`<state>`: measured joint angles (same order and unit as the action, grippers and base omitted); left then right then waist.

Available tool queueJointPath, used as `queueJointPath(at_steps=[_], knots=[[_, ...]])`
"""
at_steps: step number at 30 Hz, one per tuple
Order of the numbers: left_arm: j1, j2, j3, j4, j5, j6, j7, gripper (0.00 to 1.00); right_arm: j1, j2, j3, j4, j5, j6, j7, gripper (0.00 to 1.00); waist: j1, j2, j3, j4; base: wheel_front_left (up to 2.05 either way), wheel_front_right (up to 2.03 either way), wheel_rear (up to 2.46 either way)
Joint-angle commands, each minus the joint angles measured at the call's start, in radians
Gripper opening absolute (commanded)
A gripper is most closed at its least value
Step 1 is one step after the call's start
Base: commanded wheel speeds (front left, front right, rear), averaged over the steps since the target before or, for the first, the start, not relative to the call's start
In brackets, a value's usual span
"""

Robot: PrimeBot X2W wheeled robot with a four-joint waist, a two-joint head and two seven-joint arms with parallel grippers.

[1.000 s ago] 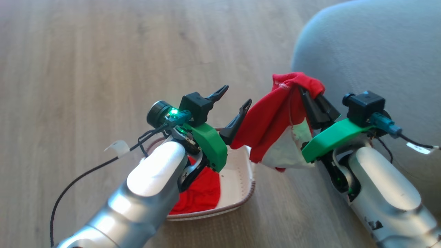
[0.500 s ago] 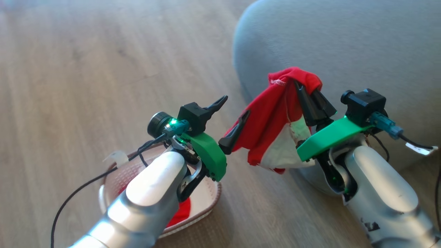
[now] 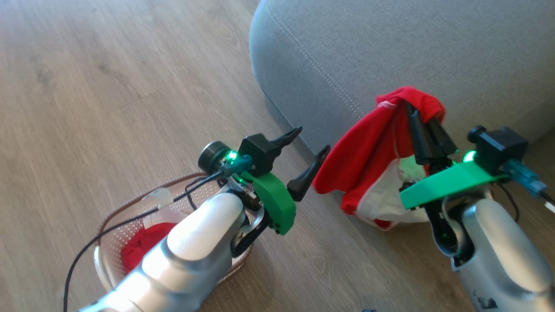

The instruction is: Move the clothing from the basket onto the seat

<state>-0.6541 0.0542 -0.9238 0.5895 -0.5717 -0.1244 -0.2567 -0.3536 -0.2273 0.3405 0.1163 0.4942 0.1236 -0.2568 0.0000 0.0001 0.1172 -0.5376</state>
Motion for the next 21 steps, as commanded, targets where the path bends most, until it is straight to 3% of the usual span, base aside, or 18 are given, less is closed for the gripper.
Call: queueJointPath(at_steps=[1,8,21], knots=[[-0.069,0.007,0.022,-0.033,-0.01,-0.006,-0.005,1.0,0.004,0.008,-0.014,-0.051,-0.012,0.007,-0.005,0.0,0.0,-0.0001,0.009,-0.006,0.0,0.0,0.0],[-0.087,0.009,-0.016,-0.047,-0.025,-0.006,-0.005,1.0,0.003,0.017,-0.088,-0.073,-0.04,0.007,-0.005,0.0,0.0,-0.0001,0.047,-0.014,0.0,0.0,0.0],[-0.122,0.083,-0.063,-0.123,-0.034,-0.006,-0.005,1.0,-0.296,-0.036,-0.207,-0.009,-0.096,0.007,-0.005,0.0,0.0,-0.0001,0.185,-0.011,0.0,0.0,0.0]])
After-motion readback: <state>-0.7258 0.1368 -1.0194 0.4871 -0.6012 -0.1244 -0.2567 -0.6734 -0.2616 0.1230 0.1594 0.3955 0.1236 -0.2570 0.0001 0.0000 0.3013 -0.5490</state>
